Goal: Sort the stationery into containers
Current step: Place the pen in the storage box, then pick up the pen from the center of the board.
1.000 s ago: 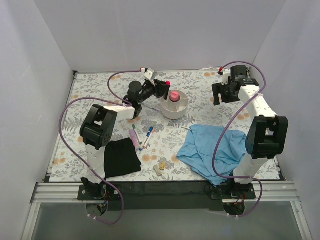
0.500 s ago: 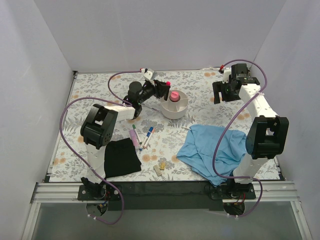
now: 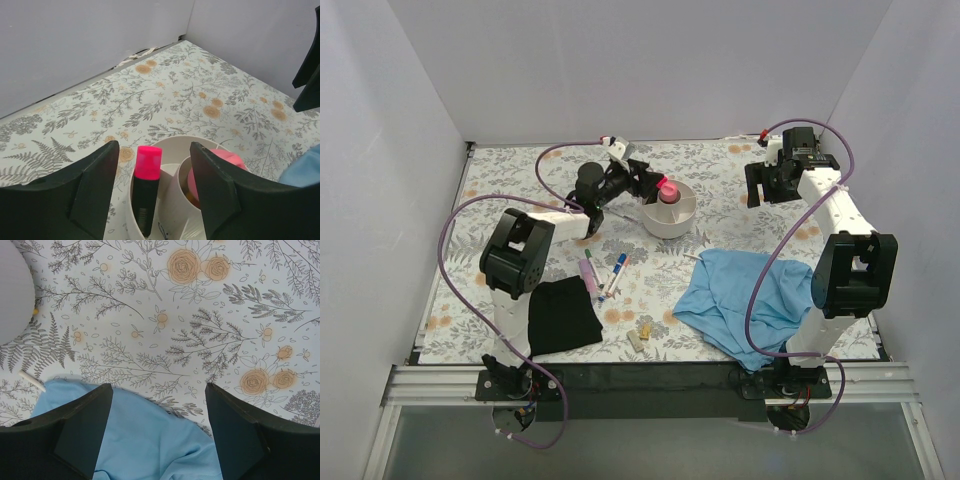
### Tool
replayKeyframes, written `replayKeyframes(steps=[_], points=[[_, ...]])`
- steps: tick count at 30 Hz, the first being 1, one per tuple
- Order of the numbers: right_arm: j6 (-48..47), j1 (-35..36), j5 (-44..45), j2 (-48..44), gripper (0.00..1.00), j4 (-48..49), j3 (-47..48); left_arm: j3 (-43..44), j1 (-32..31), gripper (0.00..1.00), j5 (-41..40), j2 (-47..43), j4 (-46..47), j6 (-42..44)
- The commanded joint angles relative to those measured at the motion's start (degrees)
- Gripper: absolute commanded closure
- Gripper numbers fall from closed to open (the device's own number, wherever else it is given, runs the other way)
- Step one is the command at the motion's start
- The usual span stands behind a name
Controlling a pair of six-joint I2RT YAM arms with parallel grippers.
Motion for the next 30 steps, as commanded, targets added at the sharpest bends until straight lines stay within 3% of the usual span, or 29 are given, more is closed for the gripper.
replayKeyframes(steps=[1,2,5,6,8,9,15,22,30], points=[[0.34,-0.02,-2.03,0.27,0.16,1.21,1.48,-0.71,0.79,0.42,-5.95,-9.68,-3.65,5.46],[0.34,-0.02,-2.38,0.45,0.16,1.47,1.48,-0.71,1.23,0.42,-10.41,-13.35,-5.49,6.25],[0.34,-0.11,-4.49,1.68,0.16,1.73,2.0,3.4,3.78,0.42,-17.46,-18.82,-22.68,6.78],[0.34,-0.02,-5.89,2.55,0.16,1.73,2.09,4.9,4.4,0.42,-20.7,-21.79,-35.35,6.7],[0.51,-0.11,-7.04,3.44,0.16,1.91,2.62,9.89,5.72,0.43,-22.05,-23.49,-48.77,7.57],[0.69,-0.02,-8.26,4.4,0.16,2.17,2.62,11.14,5.81,0.43,-22.49,-24.28,-61.71,9.23],[4.55,-0.02,-14.06,8.7,0.16,2.26,4.72,12.9,8.18,0.41,-24.6,-23.15,-90.52,1.97],[5.0,0.33,-17.24,10.12,0.18,0.16,5.79,3.18,9.06,0.43,-20.29,-25.87,-98.05,-3.58],[5.34,1.47,-16.37,4.85,0.19,1.64,-2.12,-4.75,9.59,0.47,-15.02,-26.48,-96.57,-7.45]])
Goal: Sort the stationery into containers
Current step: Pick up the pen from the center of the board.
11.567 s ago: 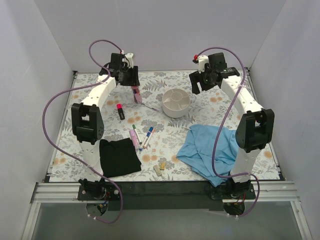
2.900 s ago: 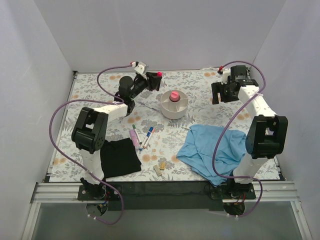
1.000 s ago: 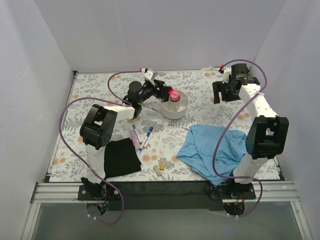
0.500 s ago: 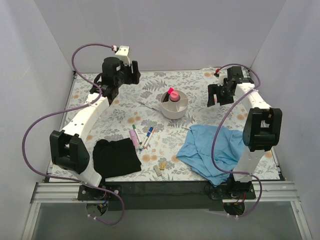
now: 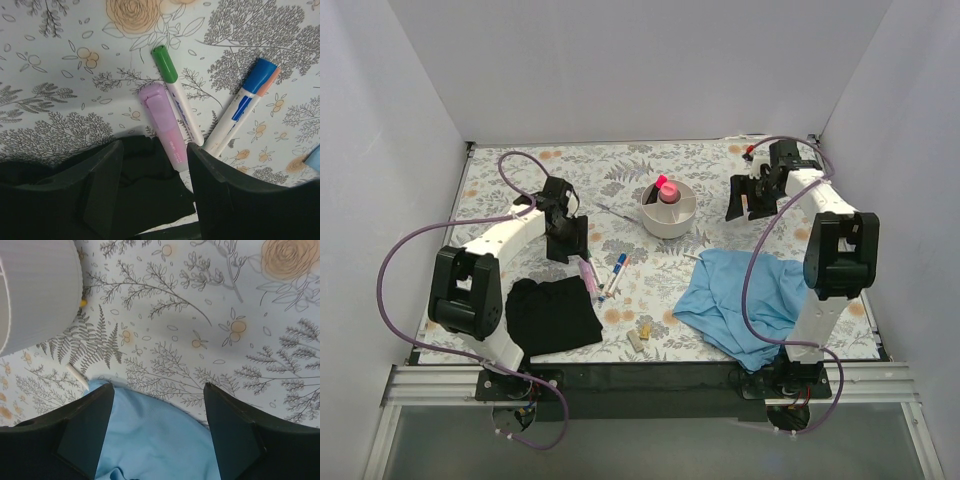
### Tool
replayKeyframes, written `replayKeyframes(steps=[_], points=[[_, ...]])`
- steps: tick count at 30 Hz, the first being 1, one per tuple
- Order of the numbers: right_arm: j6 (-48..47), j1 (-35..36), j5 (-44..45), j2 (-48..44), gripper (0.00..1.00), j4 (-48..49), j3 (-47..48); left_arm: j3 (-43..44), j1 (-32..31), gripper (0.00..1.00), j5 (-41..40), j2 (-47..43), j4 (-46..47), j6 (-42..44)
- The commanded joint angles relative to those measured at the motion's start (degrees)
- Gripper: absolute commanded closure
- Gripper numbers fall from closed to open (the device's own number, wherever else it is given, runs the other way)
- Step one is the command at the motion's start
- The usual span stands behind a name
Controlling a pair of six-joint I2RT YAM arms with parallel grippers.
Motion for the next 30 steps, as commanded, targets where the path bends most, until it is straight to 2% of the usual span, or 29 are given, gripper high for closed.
replayKeyframes(steps=[1,18,25,26,30], points=[[0.82,1.23,-1.24,-5.49,0.19,0.95,-3.5,-2.09,0.52,0.47,3.62,-2.68,-0.24,-3.0],[1.35,3.25,0.08,-12.26,0.19,4.37,-9.39,-0.25,0.43,0.54,3.1,6.11,3.63,-3.26],[2.14,3.52,-2.9,-13.31,0.21,4.55,-9.66,0.9,0.43,0.63,2.57,8.4,3.72,-2.47],[1.97,4.47,-3.26,-14.27,0.21,4.55,-9.31,0.81,0.43,0.66,2.4,8.48,3.72,-2.3],[0.82,9.4,-2.73,-18.4,0.21,7.7,-10.79,0.72,0.43,0.69,2.48,9.01,3.89,-2.03]])
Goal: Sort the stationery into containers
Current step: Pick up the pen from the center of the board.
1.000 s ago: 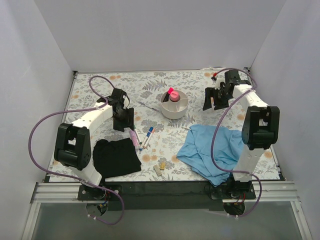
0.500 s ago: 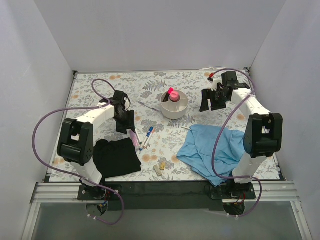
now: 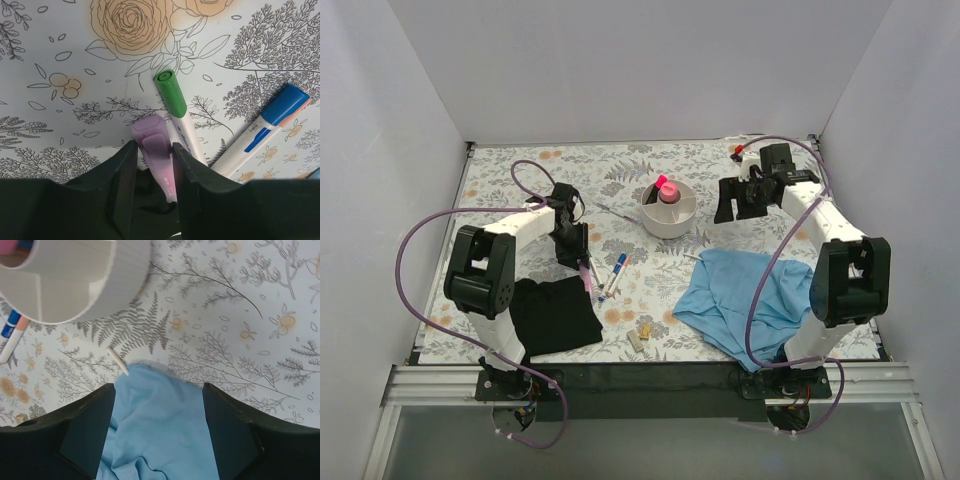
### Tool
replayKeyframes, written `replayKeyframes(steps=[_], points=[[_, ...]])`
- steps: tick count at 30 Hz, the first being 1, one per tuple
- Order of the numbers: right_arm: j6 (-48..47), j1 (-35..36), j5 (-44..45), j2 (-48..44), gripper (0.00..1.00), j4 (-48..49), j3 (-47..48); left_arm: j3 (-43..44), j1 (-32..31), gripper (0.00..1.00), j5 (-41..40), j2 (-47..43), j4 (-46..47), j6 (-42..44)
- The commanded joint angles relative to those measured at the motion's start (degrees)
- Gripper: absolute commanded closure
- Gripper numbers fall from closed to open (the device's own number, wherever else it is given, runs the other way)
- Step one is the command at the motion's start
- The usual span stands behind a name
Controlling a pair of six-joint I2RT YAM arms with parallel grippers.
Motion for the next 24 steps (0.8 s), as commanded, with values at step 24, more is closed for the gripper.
replayKeyframes(steps=[24], points=[[-1.9,12.09,2.16,-10.13,0.2,15.82,-3.87,3.66,-0.87,0.71,-3.61,5.52,0.31,4.22]])
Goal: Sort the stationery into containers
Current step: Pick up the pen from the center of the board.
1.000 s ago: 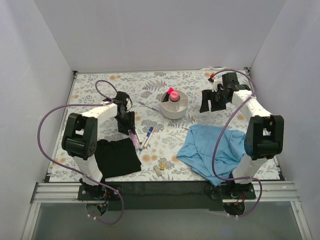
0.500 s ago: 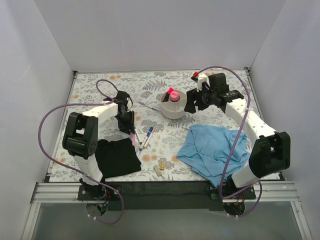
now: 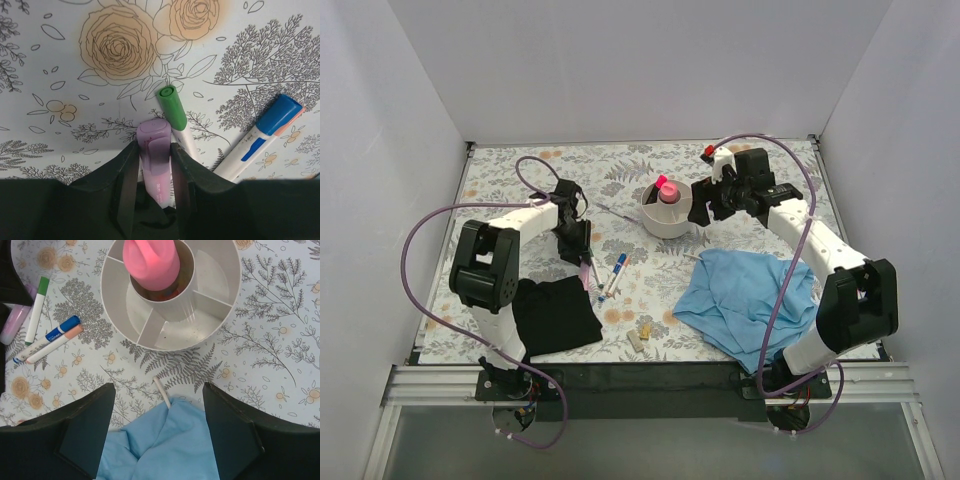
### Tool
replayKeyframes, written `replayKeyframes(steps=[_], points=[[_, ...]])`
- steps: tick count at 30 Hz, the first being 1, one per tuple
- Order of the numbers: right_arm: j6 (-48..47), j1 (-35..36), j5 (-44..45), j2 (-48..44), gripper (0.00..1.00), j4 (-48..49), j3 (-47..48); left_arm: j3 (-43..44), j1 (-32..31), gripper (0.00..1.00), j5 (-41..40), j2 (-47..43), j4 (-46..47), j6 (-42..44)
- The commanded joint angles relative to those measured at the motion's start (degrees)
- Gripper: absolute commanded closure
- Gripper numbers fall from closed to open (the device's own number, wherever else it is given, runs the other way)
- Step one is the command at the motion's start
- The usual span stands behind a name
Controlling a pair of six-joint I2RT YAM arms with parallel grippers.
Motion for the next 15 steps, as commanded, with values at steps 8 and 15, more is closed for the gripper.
replayKeyframes(steps=[8,15], points=[[-0.76,-0.19,2.03,-0.07,0.2,3.04,1.57,4.32,-0.43,1.0,-4.98,0.52,-2.73,3.24],[-1.81,-0.54,3.44,0.1,0.2,2.86,1.48,16.01,1.68,1.0,-4.12,-7.57,-2.75,11.23]])
